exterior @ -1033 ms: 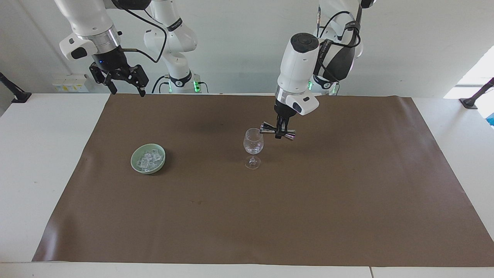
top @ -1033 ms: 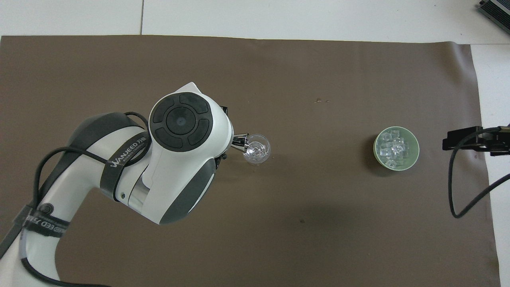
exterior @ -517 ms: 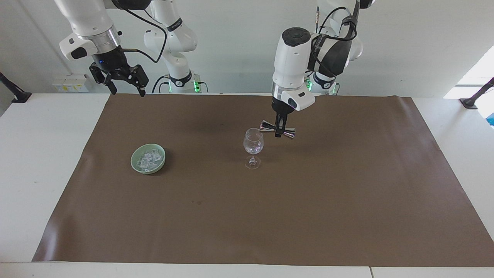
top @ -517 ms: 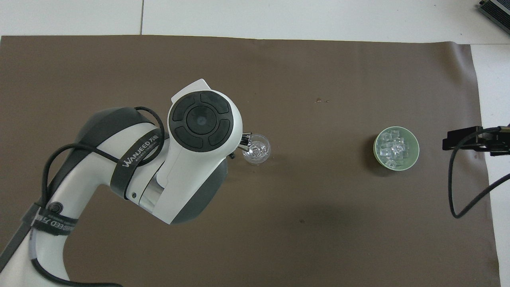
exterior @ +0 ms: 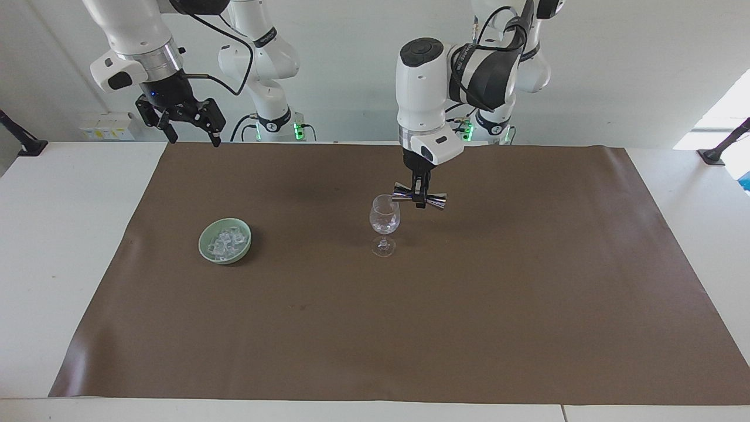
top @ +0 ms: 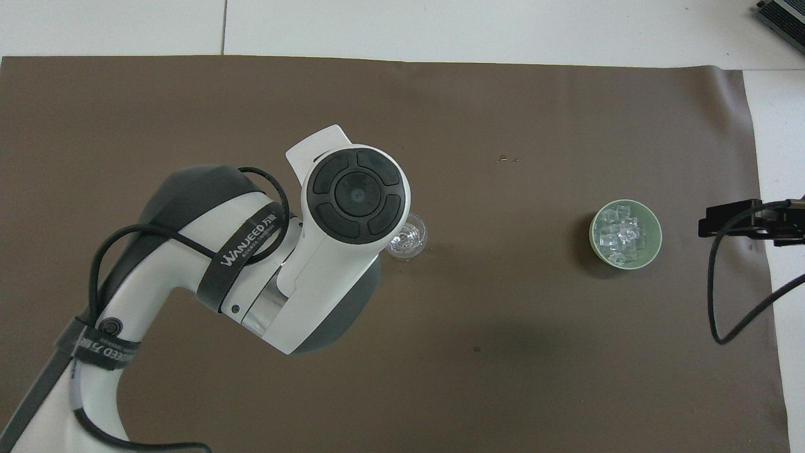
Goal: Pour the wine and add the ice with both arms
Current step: 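Tilt the metal cup with the left gripper to pour into the glass, then withdraw the left gripper with the cup while the right gripper reaches the ice cup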
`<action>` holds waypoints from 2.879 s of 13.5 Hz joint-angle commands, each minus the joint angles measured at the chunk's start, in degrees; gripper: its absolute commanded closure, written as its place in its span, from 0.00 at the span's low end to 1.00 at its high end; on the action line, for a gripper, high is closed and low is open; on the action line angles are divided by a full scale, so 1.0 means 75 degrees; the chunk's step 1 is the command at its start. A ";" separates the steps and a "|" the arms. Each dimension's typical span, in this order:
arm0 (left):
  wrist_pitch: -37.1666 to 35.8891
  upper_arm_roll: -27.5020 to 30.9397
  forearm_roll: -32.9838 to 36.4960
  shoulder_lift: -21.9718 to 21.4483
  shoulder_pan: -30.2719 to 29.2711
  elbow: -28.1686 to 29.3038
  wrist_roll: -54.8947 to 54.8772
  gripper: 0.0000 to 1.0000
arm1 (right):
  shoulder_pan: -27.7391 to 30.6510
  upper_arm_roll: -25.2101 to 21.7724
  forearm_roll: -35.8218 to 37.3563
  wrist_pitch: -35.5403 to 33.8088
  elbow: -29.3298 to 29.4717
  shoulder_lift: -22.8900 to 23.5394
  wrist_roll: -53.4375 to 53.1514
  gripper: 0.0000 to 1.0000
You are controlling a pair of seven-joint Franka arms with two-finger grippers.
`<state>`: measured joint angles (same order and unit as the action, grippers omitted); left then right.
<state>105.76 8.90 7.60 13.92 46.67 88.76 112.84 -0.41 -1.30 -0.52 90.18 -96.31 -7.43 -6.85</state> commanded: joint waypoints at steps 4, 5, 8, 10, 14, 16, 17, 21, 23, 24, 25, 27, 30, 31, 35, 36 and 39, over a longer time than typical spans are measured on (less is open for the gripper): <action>-0.0249 0.0138 0.0182 0.0136 0.0176 -0.0245 0.0130 1.00 | 0.0007 0.0009 0.0034 -0.0106 -0.0038 -0.0087 0.0164 0.00; -0.0238 0.0138 0.0182 0.0136 0.0176 -0.0245 0.0130 1.00 | 0.0007 0.0009 0.0034 -0.0106 -0.0038 -0.0099 0.0164 0.00; -0.0238 0.0138 0.0228 0.0136 0.0176 -0.0245 0.0130 1.00 | 0.0007 0.0009 0.0034 -0.0106 -0.0038 -0.0087 0.0175 0.00; -0.0179 0.0126 0.0229 0.0136 0.0176 -0.0245 0.0130 1.00 | 0.0007 0.0009 0.0034 -0.0106 -0.0050 -0.0087 0.0164 0.00; -0.0132 0.0103 0.0217 0.0124 0.0176 -0.0233 0.0130 1.00 | 0.0007 0.0009 0.0034 -0.0118 -0.0038 -0.0087 0.0164 0.00; -0.0109 0.0080 0.0194 0.0113 0.0176 -0.0233 0.0061 1.00 | 0.0007 0.0009 0.0045 -0.0048 -0.0038 -0.0087 0.0210 0.00; -0.0097 0.0068 0.0170 0.0101 0.0176 -0.0222 0.0025 1.00 | 0.0007 0.0020 0.0045 -0.0025 -0.0050 -0.0087 0.0211 0.00; -0.0050 0.0044 0.0112 0.0043 0.0129 -0.0093 -0.0186 1.00 | 0.0007 0.0021 0.0034 0.0046 -0.0155 -0.0111 0.0222 0.00; 0.0043 0.0044 -0.0192 0.0019 0.0036 -0.0058 -0.0349 1.00 | 0.0007 0.0020 0.0034 0.0069 -0.0179 -0.0134 0.0222 0.00; 0.0044 0.0079 -0.0391 0.0007 -0.0011 -0.0011 -0.0455 1.00 | 0.0007 0.0032 0.0034 0.0069 -0.0190 -0.0134 0.0222 0.00; 0.0090 0.0091 -0.0636 -0.0051 -0.0162 0.0012 -0.0560 1.00 | 0.0007 0.0032 0.0034 0.0093 -0.0237 -0.0157 0.0222 0.00; 0.0172 0.0091 -0.1000 -0.0191 -0.0362 0.0199 -0.0794 1.00 | 0.0007 0.0032 0.0034 0.0245 -0.0412 -0.0227 0.0234 0.00; 0.0453 0.0091 -0.1527 -0.0473 -0.0667 0.0621 -0.1134 1.00 | 0.0007 0.0032 0.0034 0.0816 -0.0856 -0.0367 0.0269 0.00; 0.0535 0.0091 -0.1831 -0.0555 -0.0819 0.0738 -0.1298 1.00 | 0.0007 0.0032 0.0034 0.1156 -0.1276 -0.0484 0.0397 0.00; 0.0758 0.0091 -0.3003 -0.0778 -0.1416 0.1102 -0.2047 1.00 | 0.0007 0.0032 0.0034 0.2550 -0.2508 -0.0626 0.1227 0.00; 0.0759 0.0079 -0.3284 -0.0813 -0.1592 0.1161 -0.2270 1.00 | 0.0007 0.0032 0.0034 0.3006 -0.2789 -0.0649 0.1497 0.00; 0.0840 0.0079 -0.3918 -0.0895 -0.2061 0.1395 -0.2961 1.00 | 0.0112 0.0020 0.0034 0.3444 -0.3038 -0.0452 0.2165 0.00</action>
<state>110.46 10.01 -18.72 9.40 33.47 95.85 94.16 -0.38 -1.25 -0.52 113.75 -116.22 -9.79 5.54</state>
